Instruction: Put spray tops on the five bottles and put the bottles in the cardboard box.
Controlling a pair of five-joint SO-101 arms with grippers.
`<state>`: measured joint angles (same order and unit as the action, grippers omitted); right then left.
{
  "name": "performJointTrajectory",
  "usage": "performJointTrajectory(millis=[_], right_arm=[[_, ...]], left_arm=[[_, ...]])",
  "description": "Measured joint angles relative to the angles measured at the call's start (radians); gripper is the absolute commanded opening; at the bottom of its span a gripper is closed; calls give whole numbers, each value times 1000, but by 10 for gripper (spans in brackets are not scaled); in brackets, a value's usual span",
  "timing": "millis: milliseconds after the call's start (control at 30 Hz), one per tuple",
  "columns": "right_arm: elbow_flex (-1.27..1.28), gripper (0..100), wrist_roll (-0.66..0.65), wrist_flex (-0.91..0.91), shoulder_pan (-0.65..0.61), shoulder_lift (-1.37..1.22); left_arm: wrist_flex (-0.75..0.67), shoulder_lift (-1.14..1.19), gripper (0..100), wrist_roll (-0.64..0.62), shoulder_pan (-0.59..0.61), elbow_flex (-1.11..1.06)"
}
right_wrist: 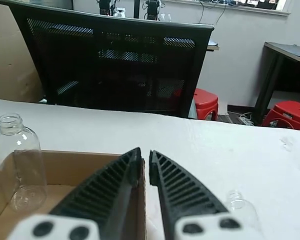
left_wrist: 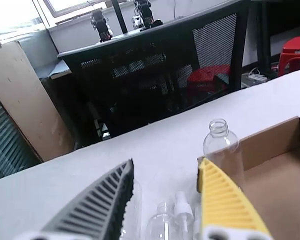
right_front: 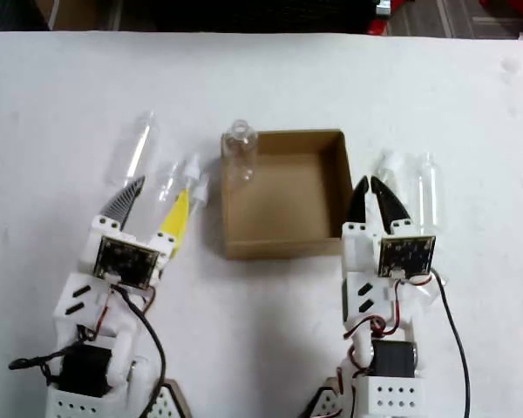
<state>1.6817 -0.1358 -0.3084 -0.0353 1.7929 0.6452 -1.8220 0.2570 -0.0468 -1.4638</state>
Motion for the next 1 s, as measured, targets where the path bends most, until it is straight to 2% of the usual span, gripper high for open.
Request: performJointTrajectory(millis=[133, 267, 600, 1000], right_arm=[[0, 18, 0, -20, 0, 0], [0, 18, 0, -21, 0, 0], [0, 18, 0, -21, 0, 0], [0, 18, 0, -21, 0, 0]], left_arm=[[-12, 0, 196, 103, 0, 0], [87, 0, 196, 247, 29, 29], [288, 0, 192, 184, 150, 170], [302, 0, 191, 178, 236, 172]])
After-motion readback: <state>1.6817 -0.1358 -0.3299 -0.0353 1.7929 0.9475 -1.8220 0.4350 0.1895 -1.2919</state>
